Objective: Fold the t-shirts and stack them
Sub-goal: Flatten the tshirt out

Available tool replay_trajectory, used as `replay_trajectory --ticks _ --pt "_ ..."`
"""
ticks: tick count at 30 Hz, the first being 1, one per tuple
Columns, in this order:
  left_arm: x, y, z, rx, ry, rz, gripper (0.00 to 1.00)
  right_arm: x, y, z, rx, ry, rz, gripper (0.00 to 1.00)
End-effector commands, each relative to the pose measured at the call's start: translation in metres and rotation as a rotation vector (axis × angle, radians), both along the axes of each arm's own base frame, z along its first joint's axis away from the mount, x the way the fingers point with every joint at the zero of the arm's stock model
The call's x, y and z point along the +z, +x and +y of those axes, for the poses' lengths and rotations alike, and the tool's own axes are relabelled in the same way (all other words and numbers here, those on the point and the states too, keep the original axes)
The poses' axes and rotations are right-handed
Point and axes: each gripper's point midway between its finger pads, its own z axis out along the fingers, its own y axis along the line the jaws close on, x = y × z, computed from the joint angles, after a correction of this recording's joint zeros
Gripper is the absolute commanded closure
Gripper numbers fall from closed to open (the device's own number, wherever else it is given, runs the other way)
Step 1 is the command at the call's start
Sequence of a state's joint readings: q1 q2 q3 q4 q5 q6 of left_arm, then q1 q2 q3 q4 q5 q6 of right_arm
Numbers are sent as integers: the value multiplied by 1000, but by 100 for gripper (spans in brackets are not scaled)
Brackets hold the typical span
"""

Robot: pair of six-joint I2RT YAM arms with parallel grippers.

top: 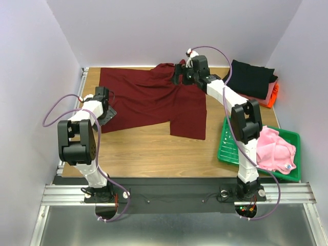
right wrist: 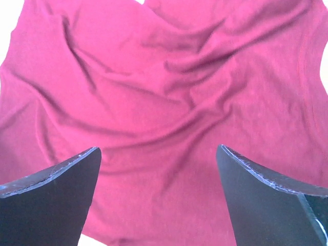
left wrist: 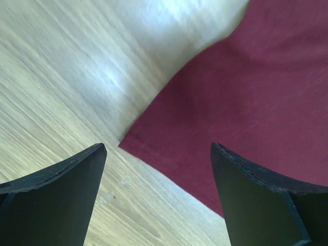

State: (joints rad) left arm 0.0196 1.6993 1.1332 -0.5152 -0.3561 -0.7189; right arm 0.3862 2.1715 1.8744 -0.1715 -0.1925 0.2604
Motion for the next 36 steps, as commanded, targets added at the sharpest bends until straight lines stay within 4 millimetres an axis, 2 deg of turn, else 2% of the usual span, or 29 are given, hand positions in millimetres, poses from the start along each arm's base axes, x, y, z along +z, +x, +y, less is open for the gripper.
replay_trajectory --ticks 1,10,16,21,22,25,27,30,34,35,36 --pt "-1 -12 -2 52 -29 4 8 17 -13 -9 -23 13 -16 0" --pt "-19 -34 1 97 -92 27 17 8 -36 -28 -79 -7 19 0" --pt "-28 -38 6 114 -117 27 20 -3 -45 -34 -95 -23 44 0" --pt "-34 -33 14 132 -127 7 26 -3 -49 -36 -97 -22 47 0" --pt "-36 -34 16 135 -125 11 31 -4 -52 -37 -96 -23 49 0" --pt "-38 -36 18 132 -123 13 36 -4 -55 -39 -103 -28 51 0" --pt "-38 -35 17 122 -131 4 46 -7 -59 -43 -114 -32 59 0" --pt "-42 -34 14 105 -149 1 56 -6 -70 -48 -117 -35 67 0" --pt "-49 -34 8 86 -175 9 82 -15 -91 -56 -121 -43 97 0" --pt "-50 -34 8 79 -177 9 85 -18 -96 -57 -121 -45 107 0" --pt "-50 -33 7 72 -183 7 92 -13 -101 -60 -129 -35 103 0"
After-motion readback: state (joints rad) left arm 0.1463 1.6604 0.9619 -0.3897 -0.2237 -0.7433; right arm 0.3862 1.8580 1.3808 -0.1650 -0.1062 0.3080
